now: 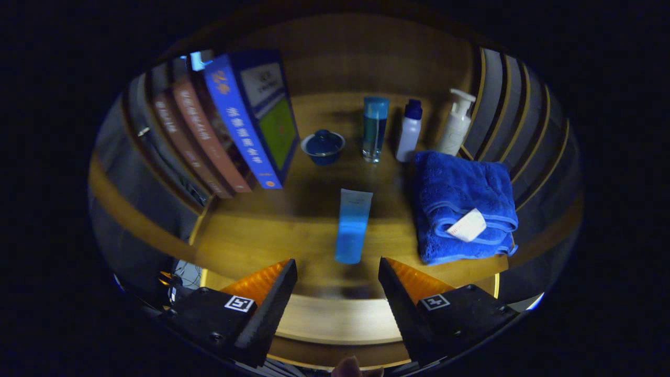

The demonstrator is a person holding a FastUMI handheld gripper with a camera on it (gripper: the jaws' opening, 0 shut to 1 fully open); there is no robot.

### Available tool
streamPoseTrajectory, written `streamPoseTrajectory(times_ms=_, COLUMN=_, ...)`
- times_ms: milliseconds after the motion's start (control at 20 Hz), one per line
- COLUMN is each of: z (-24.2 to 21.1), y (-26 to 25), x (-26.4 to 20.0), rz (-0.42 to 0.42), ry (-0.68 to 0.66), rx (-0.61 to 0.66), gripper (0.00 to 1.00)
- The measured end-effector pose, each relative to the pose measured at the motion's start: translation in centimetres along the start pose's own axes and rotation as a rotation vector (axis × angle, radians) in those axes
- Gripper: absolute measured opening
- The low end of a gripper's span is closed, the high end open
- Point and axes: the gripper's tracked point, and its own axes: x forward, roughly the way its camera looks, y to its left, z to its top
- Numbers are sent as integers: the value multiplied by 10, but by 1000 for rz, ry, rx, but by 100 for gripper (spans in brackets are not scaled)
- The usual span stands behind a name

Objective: Pull open the drawer, take out the items inside it, and place them on the countertop above the cabinet.

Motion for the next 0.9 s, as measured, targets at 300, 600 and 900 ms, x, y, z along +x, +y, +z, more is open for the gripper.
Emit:
streamPoseTrajectory(times_ms=300, z=-9, y=13, x=-103, rz=36, ry=-344, rx=22, gripper=100)
streamPoseTrajectory(times_ms=600, z=-91, y=10, x=-151, rz=-17, ry=-579, rx=28, gripper=100)
streamPoseTrajectory(times_ms=900, z=-210, y=7, x=-124, rz=-68, ry=-623, rx=-60, gripper=100)
